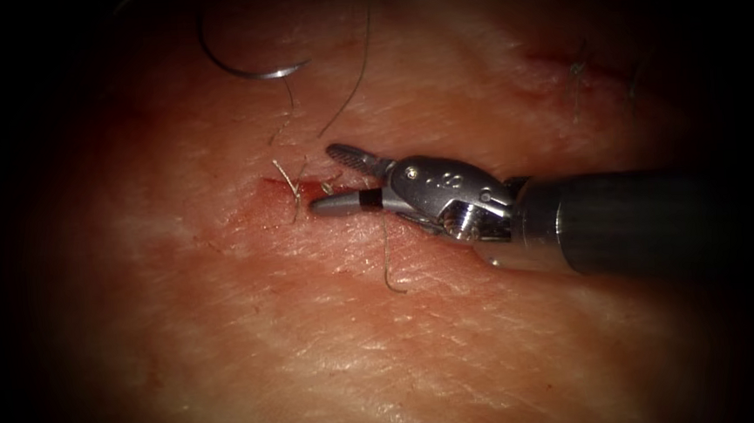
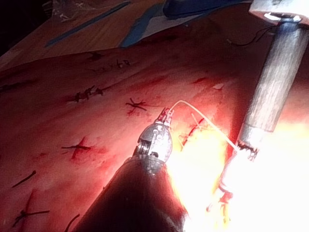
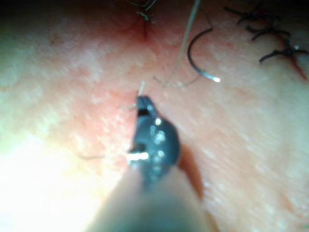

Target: Wound Closure

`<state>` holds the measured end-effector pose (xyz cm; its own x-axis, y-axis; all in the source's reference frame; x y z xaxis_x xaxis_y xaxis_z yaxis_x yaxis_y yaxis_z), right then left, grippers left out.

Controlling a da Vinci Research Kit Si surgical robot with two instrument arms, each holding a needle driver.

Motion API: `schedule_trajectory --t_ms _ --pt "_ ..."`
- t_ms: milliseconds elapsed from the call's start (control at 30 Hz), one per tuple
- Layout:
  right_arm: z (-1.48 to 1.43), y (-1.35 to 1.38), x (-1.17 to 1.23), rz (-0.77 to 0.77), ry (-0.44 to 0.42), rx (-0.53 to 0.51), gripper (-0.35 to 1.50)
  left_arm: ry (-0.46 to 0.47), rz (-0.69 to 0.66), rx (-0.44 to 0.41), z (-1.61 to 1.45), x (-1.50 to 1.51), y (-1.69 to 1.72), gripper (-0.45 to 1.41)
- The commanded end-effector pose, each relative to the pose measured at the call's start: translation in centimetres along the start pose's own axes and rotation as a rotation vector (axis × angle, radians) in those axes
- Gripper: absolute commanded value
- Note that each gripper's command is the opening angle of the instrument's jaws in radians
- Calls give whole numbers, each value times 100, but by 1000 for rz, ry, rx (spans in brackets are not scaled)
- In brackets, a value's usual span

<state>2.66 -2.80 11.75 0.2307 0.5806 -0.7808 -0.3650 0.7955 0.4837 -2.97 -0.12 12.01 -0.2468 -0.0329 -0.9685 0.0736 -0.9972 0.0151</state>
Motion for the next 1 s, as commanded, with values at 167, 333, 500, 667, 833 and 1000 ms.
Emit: schedule_trajectory --t_ms 167,333,500,667,833,1000 --pt "-55 4 15 30 40 -47 148 -28 10 20 3 -33 -15 -45" --pt "-99 14 21 12 62 -94 148 -46 -2 35 22 -74 -14 -45" --pt "-126 20 12 7 59 -119 148 -57 -41 43 33 -114 6 -45" --pt "-143 16 1 -1 60 -124 148 -49 -68 9 -9 -121 62 -45" --pt "-142 6 -11 -12 64 -128 148 -36 -72 14 -67 -96 121 -45" --pt "-137 -1 -22 -23 70 -120 148 -26 -84 -9 -104 -62 189 -45"
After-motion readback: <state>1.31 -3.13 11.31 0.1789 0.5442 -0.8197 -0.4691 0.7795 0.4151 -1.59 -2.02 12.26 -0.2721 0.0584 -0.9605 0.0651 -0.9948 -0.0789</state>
